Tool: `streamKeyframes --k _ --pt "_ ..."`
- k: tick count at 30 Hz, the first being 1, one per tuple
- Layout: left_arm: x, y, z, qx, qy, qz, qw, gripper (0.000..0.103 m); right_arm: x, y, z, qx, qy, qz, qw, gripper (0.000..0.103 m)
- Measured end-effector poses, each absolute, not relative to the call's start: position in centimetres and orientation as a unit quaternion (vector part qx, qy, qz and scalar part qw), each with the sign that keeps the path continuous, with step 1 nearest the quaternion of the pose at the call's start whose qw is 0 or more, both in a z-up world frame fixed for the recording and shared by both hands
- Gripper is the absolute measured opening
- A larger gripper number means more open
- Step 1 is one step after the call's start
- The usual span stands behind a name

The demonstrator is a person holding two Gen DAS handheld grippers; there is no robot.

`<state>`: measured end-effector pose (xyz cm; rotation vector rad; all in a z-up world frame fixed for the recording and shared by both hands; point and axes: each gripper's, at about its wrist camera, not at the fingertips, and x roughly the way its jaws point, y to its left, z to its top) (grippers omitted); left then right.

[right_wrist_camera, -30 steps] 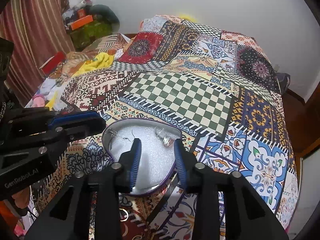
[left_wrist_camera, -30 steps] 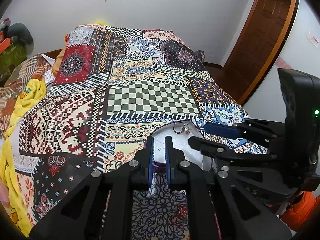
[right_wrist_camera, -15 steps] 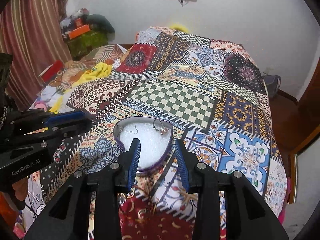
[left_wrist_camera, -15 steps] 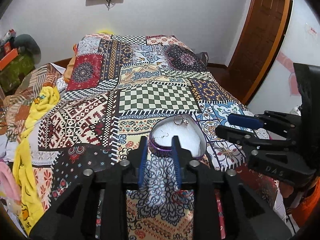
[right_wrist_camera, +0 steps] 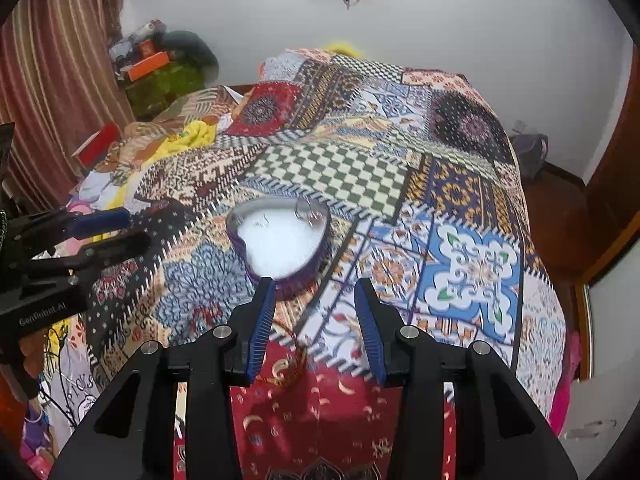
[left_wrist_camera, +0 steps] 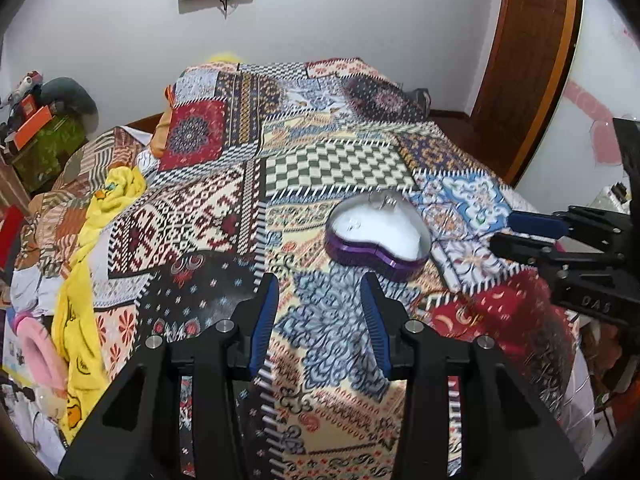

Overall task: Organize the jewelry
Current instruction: 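Grasp the red string bracelet with the left gripper while the right grasps the orange beaded bracelet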

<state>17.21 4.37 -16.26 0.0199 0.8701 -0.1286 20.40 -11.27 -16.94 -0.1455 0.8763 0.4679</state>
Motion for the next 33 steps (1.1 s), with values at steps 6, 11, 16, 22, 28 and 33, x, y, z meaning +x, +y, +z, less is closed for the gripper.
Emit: streamKeyframes --k 6,11,16,22,28,33 --pt "16.7 4.2 -17.8 0.014 0.444 -0.071 0.893 0.042 19.5 -12.3 -18.5 -0.066 0.441 0.214 0.869 0.037" --pt "16.1 3.2 -19.6 0.018 0.461 -0.088 0.883 0.042 18.7 -12.8 -20.2 -0.061 0.462 0.213 0.859 0.037" --pt "16.0 2.3 -20.7 0.019 0.469 -0.102 0.877 0.042 18.2 -12.7 -21.6 -0.051 0.485 0.220 0.845 0.037" --pt "16.0 1.5 -21.5 0.014 0.475 -0.121 0.872 0.042 17.8 -11.7 -22.1 -0.043 0.492 0.238 0.836 0.037" --pt "16.2 1.2 -22.1 0.008 0.482 -0.131 0.866 0.042 18.2 -10.6 -22.8 -0.075 0.489 0.233 0.837 0.037" --pt "16.5 1.0 -22.6 0.000 0.487 -0.143 0.861 0.042 18.8 -11.5 -22.8 -0.101 0.481 0.212 0.845 0.037"
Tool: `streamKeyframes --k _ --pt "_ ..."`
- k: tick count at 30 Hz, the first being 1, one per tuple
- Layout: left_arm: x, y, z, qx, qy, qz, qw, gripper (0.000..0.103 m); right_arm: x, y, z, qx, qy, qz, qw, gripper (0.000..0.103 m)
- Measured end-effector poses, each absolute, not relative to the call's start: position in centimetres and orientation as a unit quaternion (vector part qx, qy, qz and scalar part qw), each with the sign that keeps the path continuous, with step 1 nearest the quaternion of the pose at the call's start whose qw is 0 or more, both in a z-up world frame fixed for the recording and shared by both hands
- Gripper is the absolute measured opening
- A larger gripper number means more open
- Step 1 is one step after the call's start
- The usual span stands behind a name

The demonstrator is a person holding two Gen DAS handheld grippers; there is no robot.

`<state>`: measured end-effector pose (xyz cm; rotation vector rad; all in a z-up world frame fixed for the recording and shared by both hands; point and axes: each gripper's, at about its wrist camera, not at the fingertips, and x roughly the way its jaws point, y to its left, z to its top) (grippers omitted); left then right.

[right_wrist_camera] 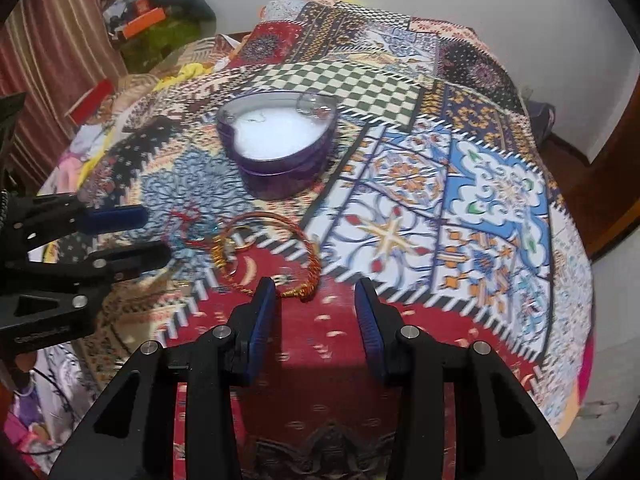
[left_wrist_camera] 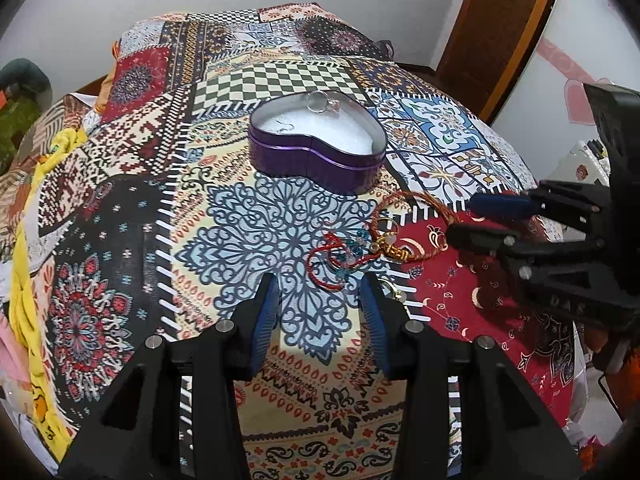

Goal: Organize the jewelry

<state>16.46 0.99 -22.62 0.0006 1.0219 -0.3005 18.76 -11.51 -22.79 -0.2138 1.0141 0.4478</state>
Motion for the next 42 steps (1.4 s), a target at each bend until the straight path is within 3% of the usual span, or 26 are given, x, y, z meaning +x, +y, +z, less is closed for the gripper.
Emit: streamKeyframes --k 7,19,24,25,28,42 --pt "17.2 0.4 -23.3 -0.005 0.486 -0.158 0.860 0.041 19.4 -12.5 -22.5 -0.089 0.480 0.207 0.848 0.037" --pt "17.3 0.2 -23.3 -0.006 0.474 -0.167 0.865 0.014 19.9 -10.5 -23.2 -0.076 0.483 0.228 0.842 0.037" --pt "16.9 0.1 -23.1 -0.006 0.470 -0.171 0.866 0.007 20.2 -10.3 -23.3 -0.087 0.481 0.224 0.843 0.015" --pt "16.8 0.1 -23.0 -0.009 0.470 -0.172 0.866 0.007 20.3 -10.3 -23.4 -0.087 0.481 0.223 0.843 0.010" --pt "16.5 0.1 -22.5 -0.015 0.461 -0.171 0.871 0.006 20.2 -10.5 -23.3 -0.083 0.478 0.219 0.847 0.008" --pt "15.5 1.9 -17.8 -0.044 0.407 -0.160 0.898 0.006 19.3 -11.8 -20.7 -0.059 0.451 0.217 0.864 0.007"
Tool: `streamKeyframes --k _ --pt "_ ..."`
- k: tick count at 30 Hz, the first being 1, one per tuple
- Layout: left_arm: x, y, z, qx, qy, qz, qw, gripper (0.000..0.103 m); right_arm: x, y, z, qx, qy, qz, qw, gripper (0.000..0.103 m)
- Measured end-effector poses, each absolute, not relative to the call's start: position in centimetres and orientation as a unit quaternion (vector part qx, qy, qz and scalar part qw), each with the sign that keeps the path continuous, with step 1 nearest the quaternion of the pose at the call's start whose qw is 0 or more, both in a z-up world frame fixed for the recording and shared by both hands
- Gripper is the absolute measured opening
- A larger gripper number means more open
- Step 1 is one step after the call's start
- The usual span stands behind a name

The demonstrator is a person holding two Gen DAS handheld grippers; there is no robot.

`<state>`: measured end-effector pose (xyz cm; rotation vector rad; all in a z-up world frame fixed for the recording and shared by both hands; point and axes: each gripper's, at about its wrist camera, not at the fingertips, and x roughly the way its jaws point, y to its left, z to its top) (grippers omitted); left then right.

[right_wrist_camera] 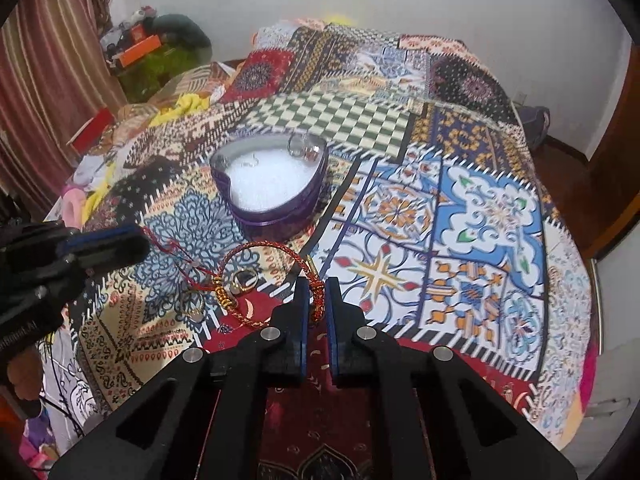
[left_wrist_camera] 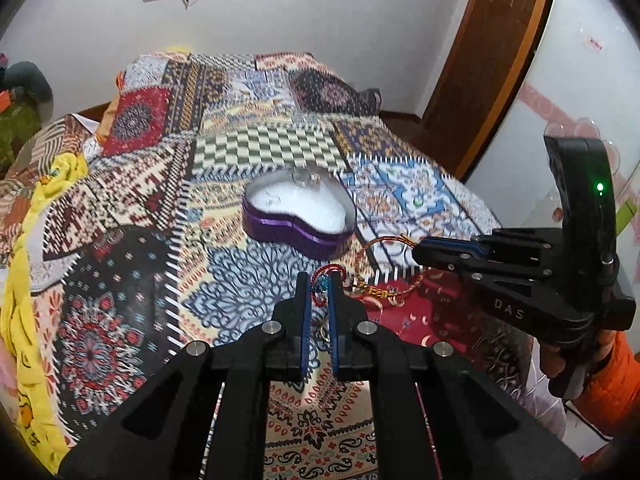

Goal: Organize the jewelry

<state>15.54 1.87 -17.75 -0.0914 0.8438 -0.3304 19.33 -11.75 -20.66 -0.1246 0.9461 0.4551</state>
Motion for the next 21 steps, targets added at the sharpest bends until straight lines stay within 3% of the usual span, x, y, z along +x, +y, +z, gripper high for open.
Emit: streamKeyframes --k 14,21 --pt "15.4 3.3 -13.3 -0.063 0.354 -0.143 0.922 0.006 19.5 -13.1 -17.0 -0.042 0.405 0.198 0.892 0.004" --pt "15.7 2.9 -13.5 -0.059 0.355 -0.141 0.922 0.006 20.1 -13.9 -18.3 -0.034 0.432 0.203 0.878 0.004"
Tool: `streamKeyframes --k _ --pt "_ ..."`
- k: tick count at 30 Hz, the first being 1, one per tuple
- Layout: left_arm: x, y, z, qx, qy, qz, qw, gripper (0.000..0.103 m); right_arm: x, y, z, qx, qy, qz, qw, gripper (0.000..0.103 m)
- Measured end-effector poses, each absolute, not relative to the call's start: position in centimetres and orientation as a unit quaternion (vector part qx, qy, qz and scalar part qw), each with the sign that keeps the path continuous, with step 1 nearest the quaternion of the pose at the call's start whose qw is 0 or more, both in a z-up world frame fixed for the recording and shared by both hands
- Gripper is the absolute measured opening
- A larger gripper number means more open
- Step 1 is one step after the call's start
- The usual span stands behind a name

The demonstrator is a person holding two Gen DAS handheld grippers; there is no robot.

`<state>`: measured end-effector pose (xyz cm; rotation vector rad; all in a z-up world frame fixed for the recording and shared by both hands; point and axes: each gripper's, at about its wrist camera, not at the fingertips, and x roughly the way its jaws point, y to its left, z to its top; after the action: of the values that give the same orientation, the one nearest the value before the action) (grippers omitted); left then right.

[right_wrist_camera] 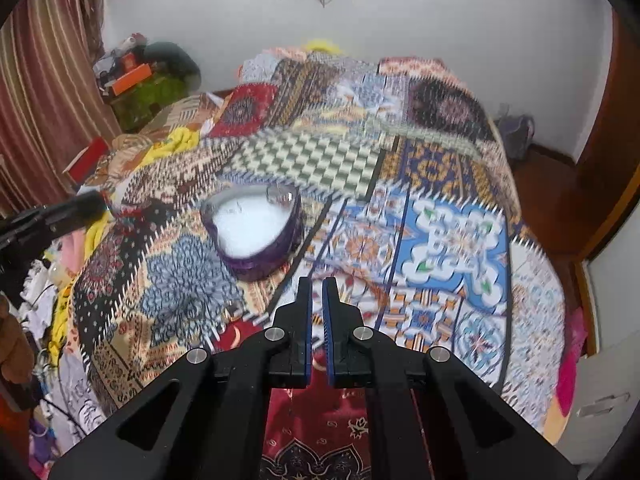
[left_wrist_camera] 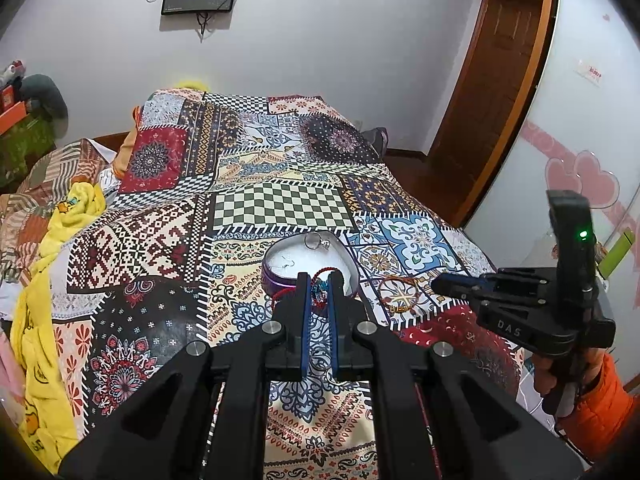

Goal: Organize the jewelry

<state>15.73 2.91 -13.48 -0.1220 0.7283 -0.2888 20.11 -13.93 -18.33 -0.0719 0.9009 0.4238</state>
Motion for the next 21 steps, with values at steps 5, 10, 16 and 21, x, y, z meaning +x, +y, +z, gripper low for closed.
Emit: streamKeyframes --k 5,10,16,21 --pt "16.2 2.5 -14.7 -0.058 0.368 -0.143 0.917 0.006 20.5 -14.3 -20.2 -0.041 0.466 0.213 0.858 0.013" --pt "16.8 2.5 -16.1 -0.062 0.386 -0.141 0.909 0.006 20.8 -13.2 -20.9 -0.061 0.467 0.229 0.852 0.042" --pt "17.0 3.0 -16.5 -0.067 0.390 -0.140 0.908 0.006 22.4 -11.6 -22.3 -0.101 0.477 0.237 0.840 0.038" --pt "17.1 2.9 -16.5 -0.066 0.390 -0.146 0.907 0.006 22.4 -11.0 -23.7 -0.130 0.481 0.249 0.830 0.029"
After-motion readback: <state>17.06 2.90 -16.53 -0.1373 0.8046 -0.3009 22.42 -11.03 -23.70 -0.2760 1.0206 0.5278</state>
